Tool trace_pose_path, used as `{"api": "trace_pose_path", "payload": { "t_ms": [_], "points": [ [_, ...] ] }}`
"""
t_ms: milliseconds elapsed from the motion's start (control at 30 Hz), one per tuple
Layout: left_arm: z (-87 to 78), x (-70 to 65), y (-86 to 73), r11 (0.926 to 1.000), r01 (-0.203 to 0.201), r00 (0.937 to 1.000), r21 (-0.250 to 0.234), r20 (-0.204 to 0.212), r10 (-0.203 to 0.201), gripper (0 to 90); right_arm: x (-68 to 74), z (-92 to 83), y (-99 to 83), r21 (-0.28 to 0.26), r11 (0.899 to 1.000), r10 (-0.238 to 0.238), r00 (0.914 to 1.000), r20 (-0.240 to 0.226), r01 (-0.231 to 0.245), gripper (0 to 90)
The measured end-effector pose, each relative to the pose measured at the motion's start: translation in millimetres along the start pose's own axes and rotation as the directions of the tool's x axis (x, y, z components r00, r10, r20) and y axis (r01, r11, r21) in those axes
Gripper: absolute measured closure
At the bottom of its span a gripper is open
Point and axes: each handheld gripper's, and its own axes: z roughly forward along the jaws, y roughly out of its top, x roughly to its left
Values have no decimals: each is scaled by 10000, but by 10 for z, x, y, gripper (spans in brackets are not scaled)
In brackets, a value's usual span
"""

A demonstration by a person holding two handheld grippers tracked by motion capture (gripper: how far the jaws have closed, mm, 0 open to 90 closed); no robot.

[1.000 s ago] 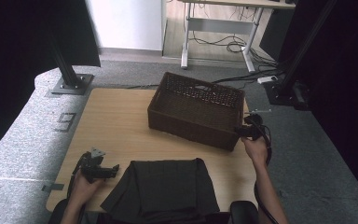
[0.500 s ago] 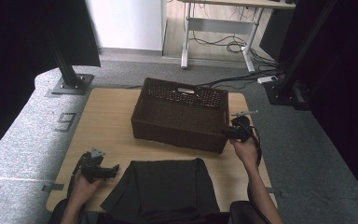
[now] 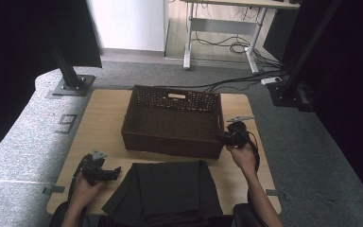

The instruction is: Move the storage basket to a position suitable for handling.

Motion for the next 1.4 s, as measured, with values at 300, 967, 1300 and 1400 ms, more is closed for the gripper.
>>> {"api": "trace_pose_path", "payload": {
  "t_ms": [300, 967, 1300, 1400],
  "points": [
    [0, -1, 0, 10000, 4, 10000, -1, -9, -4, 0, 107, -43, -70, -102, 9999, -129, 9995, -278, 126, 662],
    [-1, -1, 0, 10000, -1, 10000, 2, -10, 1, 0, 99, -88, -136, -284, 9996, -72, 9982, -591, 56, 656],
    [-1, -1, 0, 10000, 3, 10000, 2, -9, -3, 0, 76, -158, -107, -600, 9976, -370, 9991, -219, 357, 421],
    [-1, 0, 0, 10000, -8, 10000, 12, -6, 8, 0, 65, -241, -99, -779, 9958, -515, 9980, -355, 486, 341]
  ]
}}
